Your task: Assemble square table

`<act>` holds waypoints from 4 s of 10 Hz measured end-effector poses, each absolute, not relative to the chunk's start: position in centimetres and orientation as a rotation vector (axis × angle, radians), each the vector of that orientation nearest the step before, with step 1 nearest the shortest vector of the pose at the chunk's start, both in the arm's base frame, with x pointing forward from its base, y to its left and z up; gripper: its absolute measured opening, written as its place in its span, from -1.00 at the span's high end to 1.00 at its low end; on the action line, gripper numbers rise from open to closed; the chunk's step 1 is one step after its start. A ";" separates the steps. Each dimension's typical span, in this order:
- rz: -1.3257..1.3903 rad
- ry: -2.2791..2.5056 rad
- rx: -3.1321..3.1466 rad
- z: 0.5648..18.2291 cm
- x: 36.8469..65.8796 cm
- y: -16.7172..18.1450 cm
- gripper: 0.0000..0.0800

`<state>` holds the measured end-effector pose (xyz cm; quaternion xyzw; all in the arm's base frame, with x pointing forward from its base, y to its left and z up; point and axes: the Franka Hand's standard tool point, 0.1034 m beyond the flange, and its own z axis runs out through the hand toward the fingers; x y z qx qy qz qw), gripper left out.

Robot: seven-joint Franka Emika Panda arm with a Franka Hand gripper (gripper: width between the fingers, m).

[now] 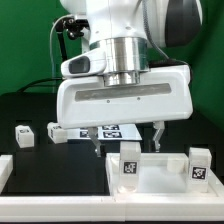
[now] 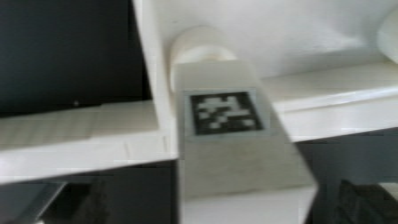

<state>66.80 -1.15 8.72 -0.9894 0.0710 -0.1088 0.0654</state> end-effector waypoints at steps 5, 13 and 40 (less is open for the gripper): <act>-0.098 0.214 -3.001 6.7 68.1 -0.7 -0.62; -0.045 1.011 -2.833 6.1 67.7 -1.8 0.27; -0.039 1.611 -2.509 8.7 67.4 -1.8 0.25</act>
Offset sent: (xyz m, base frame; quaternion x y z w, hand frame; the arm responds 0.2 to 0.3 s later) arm 0.0039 -0.0128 -0.0288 -0.0823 0.0230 0.0019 0.9963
